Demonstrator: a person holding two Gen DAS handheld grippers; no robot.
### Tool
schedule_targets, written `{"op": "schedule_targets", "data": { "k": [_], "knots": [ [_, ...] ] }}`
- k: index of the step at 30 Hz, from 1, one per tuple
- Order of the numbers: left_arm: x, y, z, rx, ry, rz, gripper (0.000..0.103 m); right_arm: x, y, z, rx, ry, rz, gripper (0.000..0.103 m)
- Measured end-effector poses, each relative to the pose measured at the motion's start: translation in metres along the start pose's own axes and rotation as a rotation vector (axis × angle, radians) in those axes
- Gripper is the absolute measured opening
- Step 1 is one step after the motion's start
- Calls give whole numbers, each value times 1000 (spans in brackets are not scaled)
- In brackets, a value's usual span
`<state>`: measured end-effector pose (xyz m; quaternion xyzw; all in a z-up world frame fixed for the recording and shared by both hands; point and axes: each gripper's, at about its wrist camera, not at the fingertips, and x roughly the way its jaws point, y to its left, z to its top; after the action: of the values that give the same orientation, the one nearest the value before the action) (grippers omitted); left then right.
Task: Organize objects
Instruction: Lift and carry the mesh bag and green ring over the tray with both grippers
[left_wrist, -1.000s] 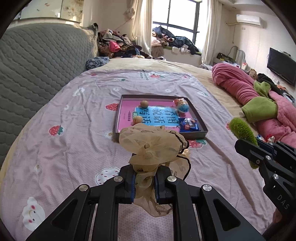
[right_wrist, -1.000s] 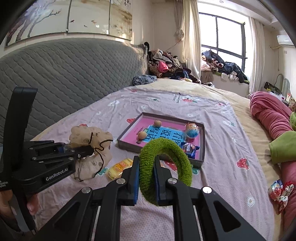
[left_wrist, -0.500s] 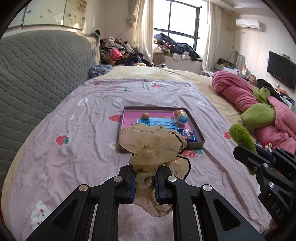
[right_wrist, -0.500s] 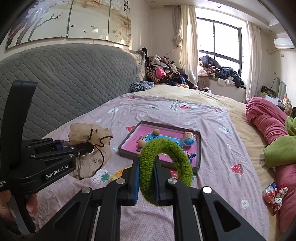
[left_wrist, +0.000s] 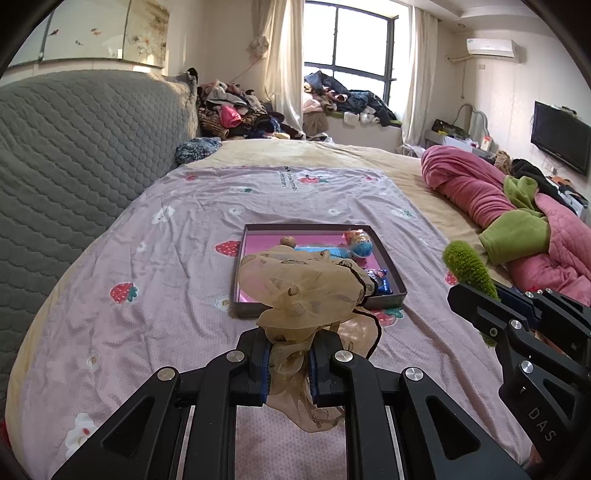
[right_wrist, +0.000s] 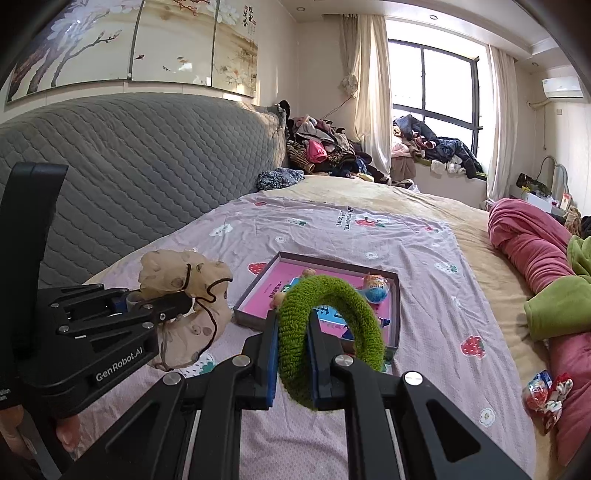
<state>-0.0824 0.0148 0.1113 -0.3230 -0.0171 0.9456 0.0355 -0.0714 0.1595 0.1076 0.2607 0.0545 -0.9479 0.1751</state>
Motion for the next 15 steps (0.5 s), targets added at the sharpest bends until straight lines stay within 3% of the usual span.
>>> {"op": "schedule_targets", "data": {
  "k": [15],
  "knots": [
    [25,8,35,1,-11,2,16,27,-17,22,10,0,-8,13]
  ]
}}
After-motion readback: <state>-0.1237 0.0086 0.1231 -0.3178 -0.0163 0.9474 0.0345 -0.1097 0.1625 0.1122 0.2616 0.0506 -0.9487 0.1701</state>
